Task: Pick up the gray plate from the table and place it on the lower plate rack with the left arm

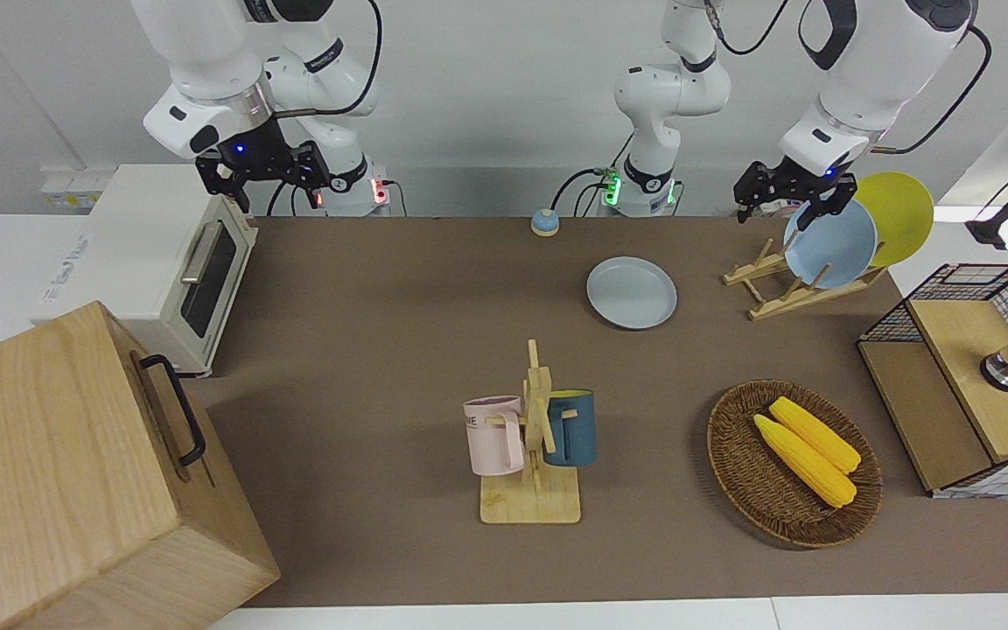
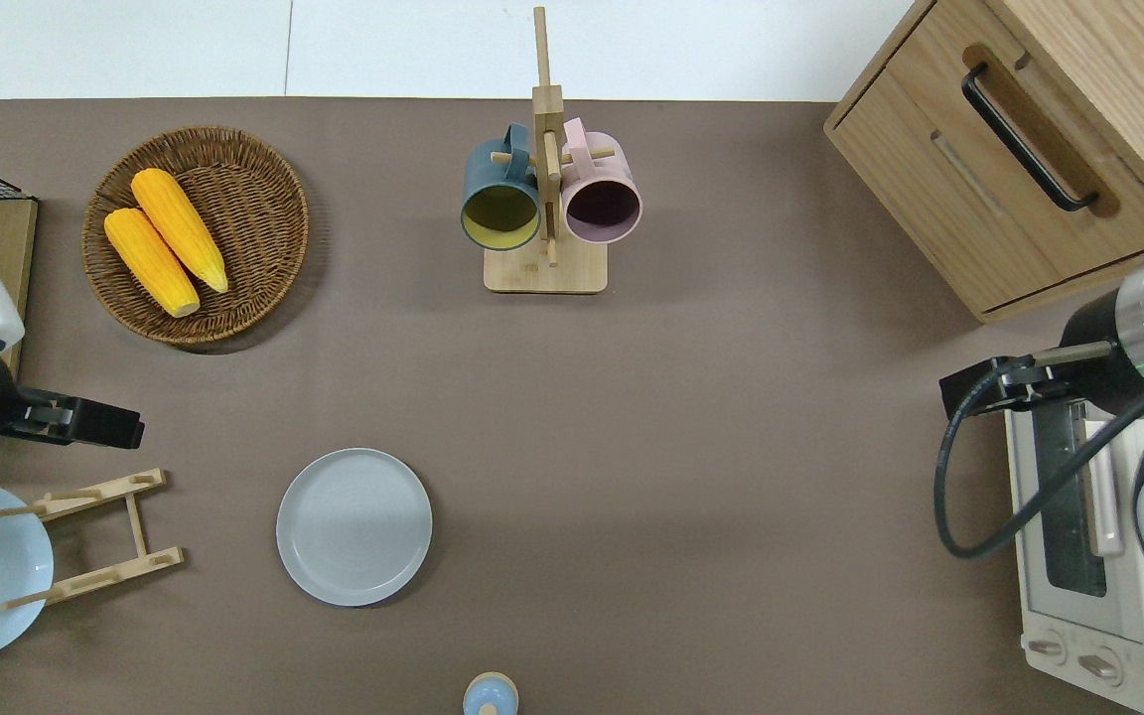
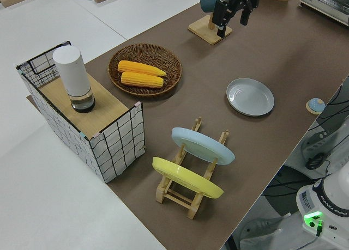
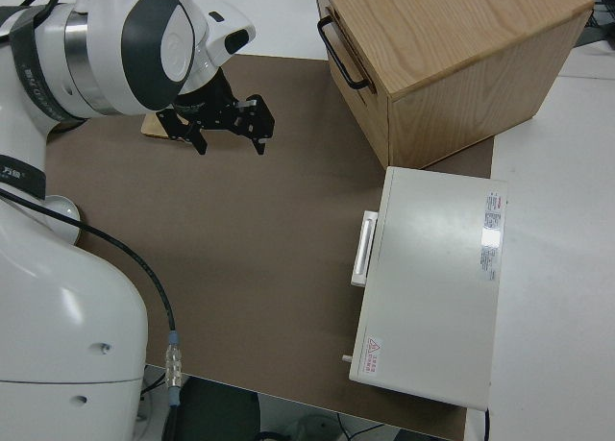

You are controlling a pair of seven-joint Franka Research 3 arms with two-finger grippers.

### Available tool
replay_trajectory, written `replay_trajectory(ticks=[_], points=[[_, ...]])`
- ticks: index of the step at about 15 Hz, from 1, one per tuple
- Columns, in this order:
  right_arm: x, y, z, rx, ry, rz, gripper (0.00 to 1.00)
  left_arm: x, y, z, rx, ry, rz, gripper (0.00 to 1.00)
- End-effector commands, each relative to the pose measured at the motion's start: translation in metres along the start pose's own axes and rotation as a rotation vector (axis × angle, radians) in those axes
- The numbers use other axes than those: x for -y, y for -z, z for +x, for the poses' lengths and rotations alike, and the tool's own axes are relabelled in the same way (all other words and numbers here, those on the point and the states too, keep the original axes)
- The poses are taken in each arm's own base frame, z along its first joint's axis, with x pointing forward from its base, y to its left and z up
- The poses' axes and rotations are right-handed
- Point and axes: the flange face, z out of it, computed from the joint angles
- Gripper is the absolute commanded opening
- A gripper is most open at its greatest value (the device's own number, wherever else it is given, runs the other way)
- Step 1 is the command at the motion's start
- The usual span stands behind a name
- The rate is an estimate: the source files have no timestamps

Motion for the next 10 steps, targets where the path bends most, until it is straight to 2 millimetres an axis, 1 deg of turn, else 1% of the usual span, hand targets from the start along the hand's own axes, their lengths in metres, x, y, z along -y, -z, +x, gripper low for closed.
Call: replay_trajectory(ticks=[1, 5, 7, 8, 10], points=[[-0.002, 0.003, -0.002, 0.001, -0.015, -0.006, 0.983, -0.004, -0.003, -0.004, 0.04, 0.008, -0.019, 0.99], [-0.002, 0.003, -0.002, 0.001, -0.015, -0.006, 0.983, -0.004, -0.018, -0.011, 0.073, 0.009, -0.025, 0.99], [-0.003, 0.003, -0.002, 0.001, -0.017, -0.006, 0.983, -0.003, -0.021, -0.015, 0.07, 0.011, -0.024, 0.99], [-0.002, 0.003, -0.002, 0.001, -0.015, -0.006, 0.983, -0.003, -0.023, -0.018, 0.067, 0.011, -0.024, 0.99], [-0.003, 0.004, -0.003, 0.001, -0.017, -0.007, 0.983, -0.003, -0.032, -0.027, 0.056, 0.012, -0.023, 0.99]])
